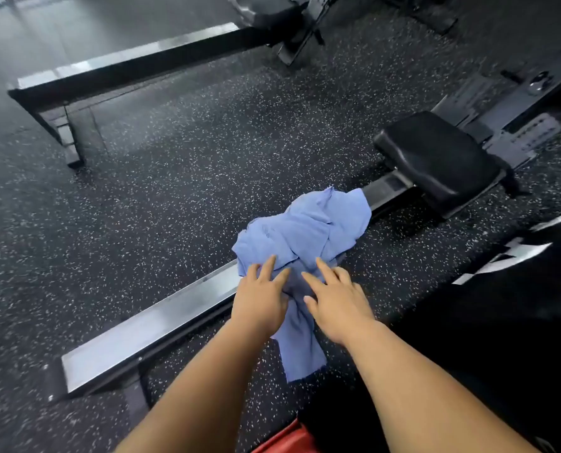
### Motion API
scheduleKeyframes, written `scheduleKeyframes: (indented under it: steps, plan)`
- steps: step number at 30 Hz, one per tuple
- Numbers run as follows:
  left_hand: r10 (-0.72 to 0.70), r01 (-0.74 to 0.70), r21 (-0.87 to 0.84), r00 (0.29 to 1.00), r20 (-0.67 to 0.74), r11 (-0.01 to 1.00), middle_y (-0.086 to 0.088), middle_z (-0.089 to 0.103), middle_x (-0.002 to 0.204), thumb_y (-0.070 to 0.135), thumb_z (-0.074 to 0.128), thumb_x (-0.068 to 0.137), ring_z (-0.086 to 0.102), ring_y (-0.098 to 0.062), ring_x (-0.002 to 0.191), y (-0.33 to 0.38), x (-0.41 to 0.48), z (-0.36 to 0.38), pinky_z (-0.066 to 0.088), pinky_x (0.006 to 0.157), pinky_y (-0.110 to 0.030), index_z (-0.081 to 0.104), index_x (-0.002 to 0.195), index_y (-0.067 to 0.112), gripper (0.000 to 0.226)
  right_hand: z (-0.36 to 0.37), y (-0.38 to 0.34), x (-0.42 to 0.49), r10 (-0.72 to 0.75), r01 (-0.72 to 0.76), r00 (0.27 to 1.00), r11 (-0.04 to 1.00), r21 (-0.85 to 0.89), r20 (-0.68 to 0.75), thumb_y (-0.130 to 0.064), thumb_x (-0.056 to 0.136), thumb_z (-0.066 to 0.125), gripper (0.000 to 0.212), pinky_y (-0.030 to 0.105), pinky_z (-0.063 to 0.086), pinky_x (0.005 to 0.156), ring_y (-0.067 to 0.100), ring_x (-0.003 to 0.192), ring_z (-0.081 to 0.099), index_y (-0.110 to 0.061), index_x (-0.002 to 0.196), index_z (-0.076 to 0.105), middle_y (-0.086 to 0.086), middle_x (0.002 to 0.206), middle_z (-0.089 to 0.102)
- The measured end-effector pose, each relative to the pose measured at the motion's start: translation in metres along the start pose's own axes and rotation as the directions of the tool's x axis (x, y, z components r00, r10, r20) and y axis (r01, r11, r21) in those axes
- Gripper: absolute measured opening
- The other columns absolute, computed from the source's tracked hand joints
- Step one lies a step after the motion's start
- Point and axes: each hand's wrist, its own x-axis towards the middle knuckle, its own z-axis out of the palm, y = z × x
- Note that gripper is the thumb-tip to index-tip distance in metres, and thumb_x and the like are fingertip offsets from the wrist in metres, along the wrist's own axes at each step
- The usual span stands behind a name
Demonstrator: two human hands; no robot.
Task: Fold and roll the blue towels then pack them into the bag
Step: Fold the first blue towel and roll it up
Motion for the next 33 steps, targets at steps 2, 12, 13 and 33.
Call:
scheduleKeyframes:
  steps: [2,12,13,33]
  plan:
    - [-0.015,0.014,0.031,0.998,0.055,0.999,-0.01,0.026,0.172,0.039,0.055,0.093,0.038,-0.043,0.139,-0.002,0.01,0.001,0.042,0.112,-0.049,0.047,0.156,0.026,0.065,0.003,0.001,0.012,-0.002,0.002,1.0,1.0,0.008,0.023,-0.047,0.11,0.037,0.057,0.051,0.029,0.12,0.028,0.157,0.005,-0.039,0.164,0.022,-0.008,0.174,-0.009]
    - [-0.012,-0.009,-0.154,0.991,-0.131,0.988,-0.007,0.045,0.161,0.012,0.048,0.084,0.048,-0.034,0.134,-0.011,0.021,-0.019,0.042,0.115,-0.042,0.047,0.154,0.007,0.071,0.016,0.004,0.037,-0.024,0.024,0.999,1.0,0.016,0.028,-0.049,0.109,0.039,0.056,0.053,0.027,0.121,0.029,0.158,0.004,-0.037,0.161,0.026,-0.009,0.174,-0.011]
    - [-0.014,-0.023,-0.201,0.983,-0.18,0.979,-0.008,0.048,0.159,0.014,0.041,0.085,0.049,-0.033,0.134,-0.011,0.019,-0.025,0.041,0.116,-0.041,0.05,0.153,0.007,0.069,0.015,0.003,0.035,-0.034,0.033,0.999,0.999,0.02,0.023,-0.049,0.108,0.04,0.055,0.053,0.027,0.121,0.029,0.158,0.003,-0.038,0.161,0.026,-0.009,0.174,-0.012]
    - [0.045,-0.18,-0.26,0.891,-0.453,0.949,0.015,0.07,0.103,0.019,0.067,0.087,0.063,-0.018,0.099,-0.001,-0.041,-0.207,0.052,0.089,-0.041,0.073,0.106,0.036,0.027,-0.108,-0.061,-0.045,-0.147,0.314,0.891,0.883,0.35,-0.429,-0.02,0.1,0.059,0.04,0.043,0.047,0.109,0.018,0.131,0.058,-0.031,0.138,0.065,-0.011,0.14,0.064]
